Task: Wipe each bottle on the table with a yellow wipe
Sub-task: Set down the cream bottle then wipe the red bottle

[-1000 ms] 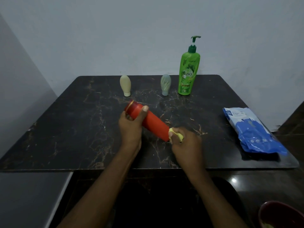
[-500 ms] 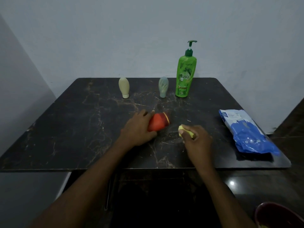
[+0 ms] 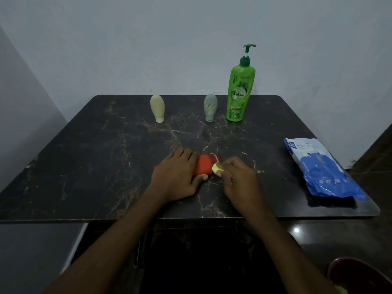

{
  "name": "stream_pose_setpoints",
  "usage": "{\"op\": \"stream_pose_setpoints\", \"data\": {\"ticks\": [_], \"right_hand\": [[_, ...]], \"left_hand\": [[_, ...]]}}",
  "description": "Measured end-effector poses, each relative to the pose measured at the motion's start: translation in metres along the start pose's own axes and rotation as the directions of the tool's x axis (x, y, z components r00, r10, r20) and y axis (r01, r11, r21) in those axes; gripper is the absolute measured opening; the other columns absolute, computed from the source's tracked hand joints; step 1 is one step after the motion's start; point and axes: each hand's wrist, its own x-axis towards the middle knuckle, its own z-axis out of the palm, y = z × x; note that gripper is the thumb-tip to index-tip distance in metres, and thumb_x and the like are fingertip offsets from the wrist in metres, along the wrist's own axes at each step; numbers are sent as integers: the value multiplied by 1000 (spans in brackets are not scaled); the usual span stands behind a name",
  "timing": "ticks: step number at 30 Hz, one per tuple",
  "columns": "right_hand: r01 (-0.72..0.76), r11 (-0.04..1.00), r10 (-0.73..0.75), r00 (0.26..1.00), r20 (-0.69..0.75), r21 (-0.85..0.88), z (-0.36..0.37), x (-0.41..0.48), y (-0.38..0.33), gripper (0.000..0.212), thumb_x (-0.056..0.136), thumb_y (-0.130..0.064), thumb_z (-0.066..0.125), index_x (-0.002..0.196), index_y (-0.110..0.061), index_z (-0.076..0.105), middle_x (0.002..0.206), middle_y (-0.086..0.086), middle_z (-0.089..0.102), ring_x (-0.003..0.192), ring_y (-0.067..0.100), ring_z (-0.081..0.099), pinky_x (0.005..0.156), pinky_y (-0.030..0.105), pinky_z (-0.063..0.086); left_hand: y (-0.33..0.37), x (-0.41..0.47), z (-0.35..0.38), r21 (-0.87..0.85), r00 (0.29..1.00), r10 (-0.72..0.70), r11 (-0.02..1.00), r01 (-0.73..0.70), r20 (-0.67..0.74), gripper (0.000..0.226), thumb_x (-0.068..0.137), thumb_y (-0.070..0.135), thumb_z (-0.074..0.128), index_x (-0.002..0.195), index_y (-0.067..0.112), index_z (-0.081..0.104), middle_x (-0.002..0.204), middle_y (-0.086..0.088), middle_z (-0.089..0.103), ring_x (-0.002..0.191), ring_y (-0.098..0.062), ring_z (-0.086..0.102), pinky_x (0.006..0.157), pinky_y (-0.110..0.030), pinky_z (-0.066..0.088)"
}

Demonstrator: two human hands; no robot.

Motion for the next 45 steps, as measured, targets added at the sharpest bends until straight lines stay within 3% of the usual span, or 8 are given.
{"op": "stream_pose_setpoints", "data": {"ticks": [4,12,19,25,30,35,40,45], "right_hand": [[-21,966,72,979,192,-256,5,43,-10,7,87,-8,64,91,-14,67,96,-1,51,82,19,59,71,36,50],[-174,937,272,908,320,-302,-9,80,-28,14,88,-19,68,102,-17,67,106,3,68,99,23,64,85,36,53],[-94,976,104,994,40,-195,7,-9,-20,18,96,-18,61,82,-12,71,81,-3,50,72,14,51,60,32,46],[-67,949,119,981,155,-307,3,55,-27,12,91,-17,66,100,-21,74,100,2,58,97,23,56,70,30,39],[-84,919,199,943,268,-386,-3,89,-41,15,89,-23,64,95,-10,62,99,10,66,95,29,63,75,38,48],[-193,953,241,950,200,-234,-3,58,-31,15,92,-27,63,94,-13,60,98,4,63,91,22,62,70,31,41],[-55,991,69,991,113,-123,5,19,-28,17,95,-24,61,99,-15,74,97,0,55,86,17,57,75,36,50],[-153,961,184,976,120,-229,7,53,-28,19,96,-24,59,106,-18,73,107,4,58,104,21,55,85,36,49]], "left_hand": [[2,-4,0,2,999,13,1000,-13,-38,73,95,70,37,137,14,53,121,-4,59,108,-21,56,96,-39,47],[1,-4,0,25,999,-9,1000,10,-36,75,92,73,39,139,16,53,120,-3,59,106,-21,56,92,-39,48],[2,-3,1,36,998,0,999,2,-57,70,91,72,42,127,14,57,115,-4,60,101,-21,56,90,-37,48],[3,-4,0,24,997,9,1000,-7,-78,69,92,72,44,127,14,58,114,-3,60,101,-19,55,91,-37,47],[2,-4,0,20,998,2,1000,0,-66,73,91,73,43,132,14,58,114,-3,59,101,-20,54,91,-39,48],[2,-3,1,30,998,-4,1000,6,-61,75,91,73,41,133,13,57,114,-4,59,102,-21,55,89,-37,48],[3,-4,1,20,997,1,1000,0,-76,76,91,72,39,134,12,57,116,-4,59,102,-21,56,89,-36,47],[4,-6,0,20,994,-2,1000,4,-112,74,89,72,44,134,14,57,113,-3,59,101,-21,56,86,-36,46]]}}
